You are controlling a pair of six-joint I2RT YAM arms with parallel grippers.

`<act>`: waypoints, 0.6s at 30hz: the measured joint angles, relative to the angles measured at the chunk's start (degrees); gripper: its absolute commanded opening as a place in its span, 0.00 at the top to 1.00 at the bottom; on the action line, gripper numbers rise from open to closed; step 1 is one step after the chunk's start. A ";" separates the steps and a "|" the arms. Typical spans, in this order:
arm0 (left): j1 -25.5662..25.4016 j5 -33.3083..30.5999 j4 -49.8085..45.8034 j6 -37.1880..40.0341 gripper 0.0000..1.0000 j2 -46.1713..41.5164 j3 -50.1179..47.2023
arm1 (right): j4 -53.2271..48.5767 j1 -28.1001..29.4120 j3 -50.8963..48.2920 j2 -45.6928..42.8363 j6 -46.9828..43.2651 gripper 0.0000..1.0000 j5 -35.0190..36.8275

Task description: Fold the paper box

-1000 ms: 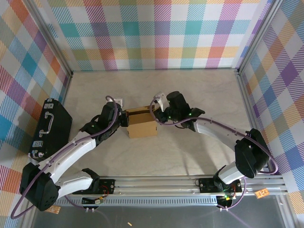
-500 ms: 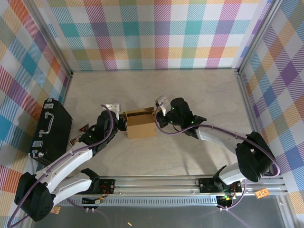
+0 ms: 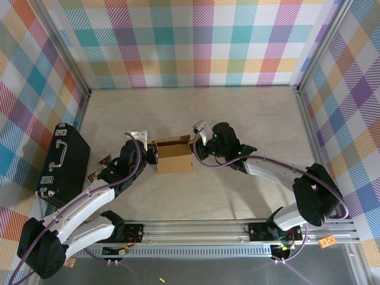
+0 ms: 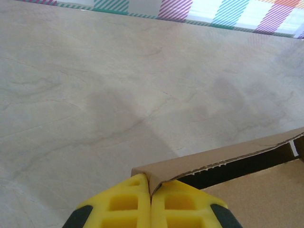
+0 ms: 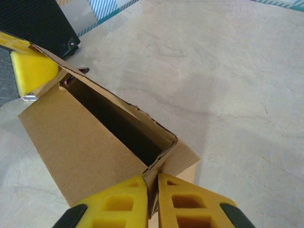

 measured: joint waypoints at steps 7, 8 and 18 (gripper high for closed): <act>-0.02 -0.33 -6.25 -0.39 1.00 0.59 3.21 | -0.02 0.26 0.00 0.02 0.31 0.90 -0.02; -0.04 -0.44 -6.99 -0.39 1.00 0.50 3.48 | 0.00 0.37 0.00 0.04 0.31 0.90 -0.02; -0.31 -0.33 -12.48 -1.33 1.00 0.26 5.88 | 0.00 0.74 0.00 0.04 0.09 0.91 0.20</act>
